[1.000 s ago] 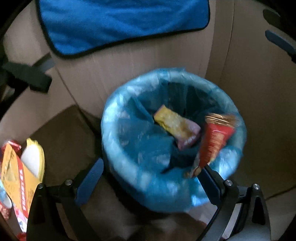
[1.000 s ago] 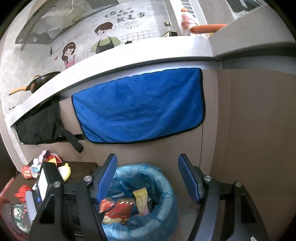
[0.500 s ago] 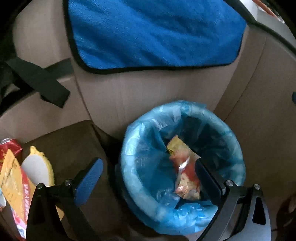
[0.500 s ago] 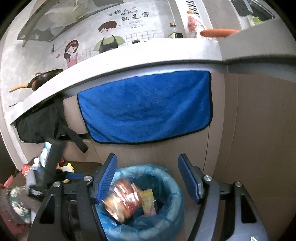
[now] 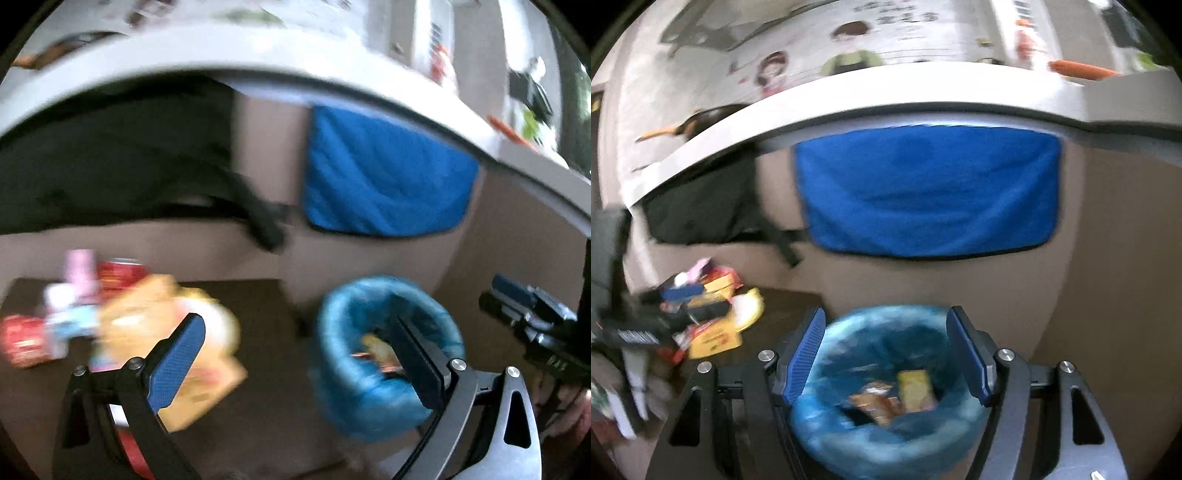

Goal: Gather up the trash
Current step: 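Move the left tool back to the pile and grasp the red plastic bag, then grasp the yellow pouch with red stripe with the right tool while the left tool holds the red bag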

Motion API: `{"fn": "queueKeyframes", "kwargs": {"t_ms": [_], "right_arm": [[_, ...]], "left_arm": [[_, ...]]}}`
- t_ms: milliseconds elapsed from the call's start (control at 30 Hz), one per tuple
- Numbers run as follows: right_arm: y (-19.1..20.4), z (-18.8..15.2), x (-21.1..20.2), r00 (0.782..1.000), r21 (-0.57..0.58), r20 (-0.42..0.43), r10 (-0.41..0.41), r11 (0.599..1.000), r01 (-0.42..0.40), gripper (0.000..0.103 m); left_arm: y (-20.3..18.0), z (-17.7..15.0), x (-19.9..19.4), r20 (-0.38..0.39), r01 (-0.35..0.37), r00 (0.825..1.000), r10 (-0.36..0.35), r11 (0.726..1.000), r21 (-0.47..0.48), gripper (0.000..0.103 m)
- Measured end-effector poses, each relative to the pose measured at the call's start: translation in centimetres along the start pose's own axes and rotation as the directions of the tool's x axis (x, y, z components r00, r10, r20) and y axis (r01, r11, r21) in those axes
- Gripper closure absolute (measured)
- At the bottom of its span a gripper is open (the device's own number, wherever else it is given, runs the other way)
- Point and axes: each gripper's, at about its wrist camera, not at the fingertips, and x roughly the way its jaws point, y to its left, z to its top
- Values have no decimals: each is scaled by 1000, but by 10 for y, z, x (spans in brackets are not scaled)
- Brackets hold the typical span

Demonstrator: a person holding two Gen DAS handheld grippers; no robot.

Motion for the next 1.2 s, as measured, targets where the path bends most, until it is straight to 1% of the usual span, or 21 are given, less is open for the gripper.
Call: {"fn": "queueKeyframes", "kwargs": {"t_ms": [67, 133, 200, 267, 367, 400, 533, 600, 633, 667, 700, 733, 767, 800, 833, 900, 967, 1000, 1067, 1167, 1200], "right_arm": [[25, -1, 4, 998, -46, -4, 57, 997, -57, 36], [52, -1, 10, 993, -89, -17, 117, 989, -118, 34], [79, -1, 18, 985, -122, -38, 168, 978, -171, 34], [102, -2, 30, 976, -134, -69, 207, 968, -214, 34], [127, -2, 46, 960, -115, -114, 256, 956, -269, 34], [132, -3, 50, 956, -107, -125, 266, 954, -279, 34], [144, -5, 60, 950, -89, -160, 269, 954, -285, 34], [144, -5, 60, 950, -89, -169, 264, 955, -282, 34], [145, -4, 60, 951, -93, -170, 259, 956, -278, 34], [146, -4, 59, 952, -100, -171, 252, 957, -271, 34], [148, -4, 59, 954, -109, -173, 243, 958, -264, 34], [149, -3, 59, 956, -118, -174, 237, 959, -259, 34], [151, -3, 59, 957, -128, -178, 227, 959, -252, 34], [152, -2, 60, 957, -133, -183, 224, 959, -250, 34], [154, 0, 62, 956, -135, -190, 222, 959, -250, 34], [160, 6, 62, 951, -130, -196, 239, 955, -267, 34], [170, 13, 62, 949, -137, -186, 256, 949, -283, 34], [175, 15, 62, 949, -142, -180, 260, 947, -287, 34], [189, 17, 62, 943, -150, -176, 281, 939, -308, 34], [215, 16, 66, 933, -170, -187, 307, 925, -339, 34], [221, 15, 68, 931, -178, -191, 311, 922, -344, 34]], "left_arm": [[30, -3, -28, 23, -69, 997, 70, 998, -11, 3], [61, -10, -48, 24, -133, 991, 133, 991, -29, 3], [91, -20, -61, -16, -163, 987, 162, 983, -81, 3], [121, -36, -75, -46, -169, 985, 164, 974, -152, 3], [137, -62, -79, -72, -204, 979, 193, 956, -210, 3], [142, -71, -78, -85, -198, 980, 182, 952, -235, 4], [153, -93, -62, -123, -123, 989, 85, 932, -341, 8], [153, -96, -50, -143, -103, 988, 54, 925, -366, 8], [152, -98, -43, -156, -105, 987, 51, 924, -368, 9], [151, -98, -38, -165, -107, 985, 49, 924, -367, 13], [152, -99, -32, -176, -110, 983, 47, 922, -371, 23], [154, -99, -29, -176, -97, 984, 30, 917, -386, 30], [156, -100, -29, -167, -83, 986, 16, 912, -403, 32], [158, -100, -32, -157, -74, 988, 7, 903, -423, 40], [160, -99, -35, -154, -68, 988, 0, 899, -432, 46], [163, -95, -48, -149, -70, 989, 7, 905, -419, 53], [167, -88, -72, -127, -100, 990, 56, 921, -376, 54], [170, -84, -91, -112, -138, 988, 105, 927, -348, 54], [176, -79, -118, -94, -194, 980, 173, 930, -313, 54], [185, -74, -161, -75, -289, 957, 279, 923, -253, 54], [188, -73, -176, -70, -326, 945, 318, 916, -233, 54]]}}
